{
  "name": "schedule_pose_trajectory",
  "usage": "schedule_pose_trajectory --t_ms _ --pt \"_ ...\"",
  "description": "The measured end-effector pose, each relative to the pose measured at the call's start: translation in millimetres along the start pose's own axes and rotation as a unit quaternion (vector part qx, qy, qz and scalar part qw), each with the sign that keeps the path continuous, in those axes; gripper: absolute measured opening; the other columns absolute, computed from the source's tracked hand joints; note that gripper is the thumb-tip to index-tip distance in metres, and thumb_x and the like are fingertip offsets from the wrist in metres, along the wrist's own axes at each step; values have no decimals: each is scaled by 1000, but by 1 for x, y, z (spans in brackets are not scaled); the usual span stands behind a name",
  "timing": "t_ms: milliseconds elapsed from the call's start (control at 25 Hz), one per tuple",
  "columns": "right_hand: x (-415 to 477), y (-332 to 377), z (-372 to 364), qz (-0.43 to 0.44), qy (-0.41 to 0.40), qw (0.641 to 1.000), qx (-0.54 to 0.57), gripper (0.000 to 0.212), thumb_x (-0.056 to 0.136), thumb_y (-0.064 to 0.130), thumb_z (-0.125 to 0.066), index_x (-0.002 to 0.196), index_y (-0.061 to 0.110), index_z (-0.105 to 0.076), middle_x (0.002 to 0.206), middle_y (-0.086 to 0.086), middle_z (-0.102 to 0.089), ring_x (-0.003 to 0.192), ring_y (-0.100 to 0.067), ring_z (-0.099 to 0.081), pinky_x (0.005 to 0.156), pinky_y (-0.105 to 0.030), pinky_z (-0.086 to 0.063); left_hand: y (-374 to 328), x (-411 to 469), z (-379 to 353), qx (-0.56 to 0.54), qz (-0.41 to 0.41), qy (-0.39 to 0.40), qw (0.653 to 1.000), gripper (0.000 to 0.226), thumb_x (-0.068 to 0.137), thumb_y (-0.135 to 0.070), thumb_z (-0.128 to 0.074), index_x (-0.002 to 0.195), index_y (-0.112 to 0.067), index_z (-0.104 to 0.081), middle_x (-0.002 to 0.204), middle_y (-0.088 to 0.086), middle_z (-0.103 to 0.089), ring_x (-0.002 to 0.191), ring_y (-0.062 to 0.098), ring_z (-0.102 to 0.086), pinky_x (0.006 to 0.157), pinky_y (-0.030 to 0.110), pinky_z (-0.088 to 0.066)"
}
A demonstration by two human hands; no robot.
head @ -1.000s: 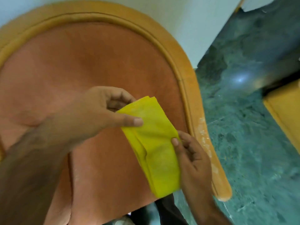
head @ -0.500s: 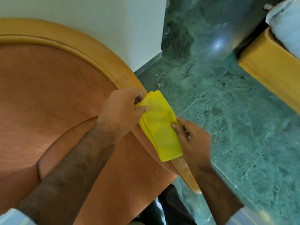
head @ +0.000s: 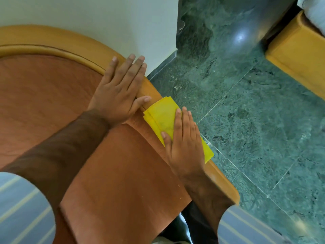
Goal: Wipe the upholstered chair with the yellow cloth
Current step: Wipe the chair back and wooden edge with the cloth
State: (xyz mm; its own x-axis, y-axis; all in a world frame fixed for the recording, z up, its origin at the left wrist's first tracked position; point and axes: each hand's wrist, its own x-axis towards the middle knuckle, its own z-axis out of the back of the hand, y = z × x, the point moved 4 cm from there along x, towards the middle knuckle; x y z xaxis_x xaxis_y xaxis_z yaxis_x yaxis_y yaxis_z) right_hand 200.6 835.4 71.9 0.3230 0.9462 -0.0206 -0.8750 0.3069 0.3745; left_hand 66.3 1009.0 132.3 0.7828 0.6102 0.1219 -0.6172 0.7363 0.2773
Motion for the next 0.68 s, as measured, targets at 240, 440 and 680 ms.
schedule_pose_trajectory --t_ms 240,440,680 --pt "48 34 2 52 -28 997 39 72 106 54 -29 161 9 -22 169 -15 -25 156 -33 -26 121 -47 -34 1 -1 1 -4 6 -12 1000 72 111 -54 -19 164 -5 -21 174 14 -23 162 32 -18 129 59 -16" --pt "-8 -21 6 103 27 994 2 74 106 56 -37 162 12 -20 168 -17 -28 147 -33 -42 117 -45 -42 -1 0 1 -15 -1 -23 1000 75 110 -57 -26 163 -4 -23 173 15 -25 161 34 -21 130 60 -14" --pt "-138 -121 36 73 83 991 -77 74 105 62 -31 159 13 -31 162 -18 -38 141 -36 -51 106 -49 -54 1 0 -1 -15 2 -23 1000 77 110 -59 -24 163 -4 -22 173 16 -25 161 34 -20 130 60 -12"
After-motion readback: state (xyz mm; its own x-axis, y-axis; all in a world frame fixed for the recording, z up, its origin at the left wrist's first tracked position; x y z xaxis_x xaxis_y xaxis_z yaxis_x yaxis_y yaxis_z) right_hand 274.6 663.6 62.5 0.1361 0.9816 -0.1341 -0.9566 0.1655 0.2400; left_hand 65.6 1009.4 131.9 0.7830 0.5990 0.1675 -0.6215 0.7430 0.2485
